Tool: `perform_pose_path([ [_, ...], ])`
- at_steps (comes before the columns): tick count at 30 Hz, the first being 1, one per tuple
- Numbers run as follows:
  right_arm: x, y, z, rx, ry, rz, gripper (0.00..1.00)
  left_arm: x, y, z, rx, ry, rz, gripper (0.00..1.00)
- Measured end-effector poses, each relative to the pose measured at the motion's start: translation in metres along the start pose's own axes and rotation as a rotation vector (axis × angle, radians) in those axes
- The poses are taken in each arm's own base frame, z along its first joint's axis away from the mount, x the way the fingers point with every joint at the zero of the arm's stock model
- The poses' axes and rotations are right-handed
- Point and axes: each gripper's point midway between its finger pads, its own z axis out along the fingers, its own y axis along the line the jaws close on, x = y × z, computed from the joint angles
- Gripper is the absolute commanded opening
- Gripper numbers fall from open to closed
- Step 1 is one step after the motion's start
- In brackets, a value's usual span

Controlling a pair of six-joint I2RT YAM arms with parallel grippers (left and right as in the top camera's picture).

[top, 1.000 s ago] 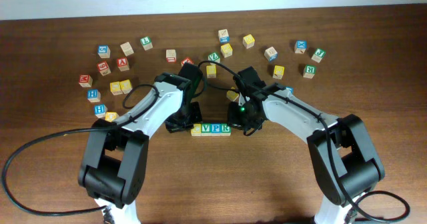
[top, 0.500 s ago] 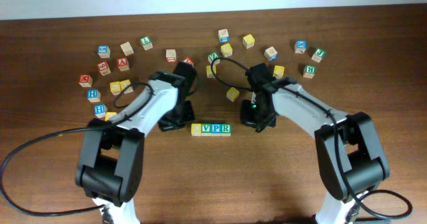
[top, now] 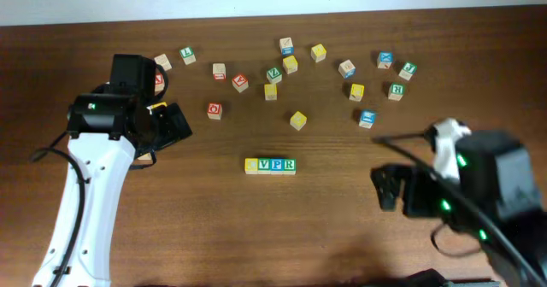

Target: Spell out CVPR

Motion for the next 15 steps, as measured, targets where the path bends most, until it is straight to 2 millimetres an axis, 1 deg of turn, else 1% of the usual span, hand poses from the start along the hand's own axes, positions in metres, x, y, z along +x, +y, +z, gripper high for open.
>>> perform_pose_path([
  [2, 0.011, -0.005, -0.016, -0.014, -0.049, 0.004, 0.98, -0.002, -0.002, 0.0, 0.009, -0.006, -0.001, 0.99],
  [4, 0.016, -0.006, -0.022, -0.02, -0.066, 0.002, 0.98, -0.002, -0.002, 0.0, 0.009, -0.006, -0.001, 0.99],
  [11, 0.016, -0.007, -0.022, -0.013, -0.067, 0.003, 0.98, -0.002, -0.002, 0.0, 0.009, -0.006, -0.001, 0.99],
  [15, 0.012, -0.021, -0.022, 0.063, -0.091, -0.018, 0.98, -0.002, -0.002, 0.0, 0.009, -0.006, -0.001, 0.99],
])
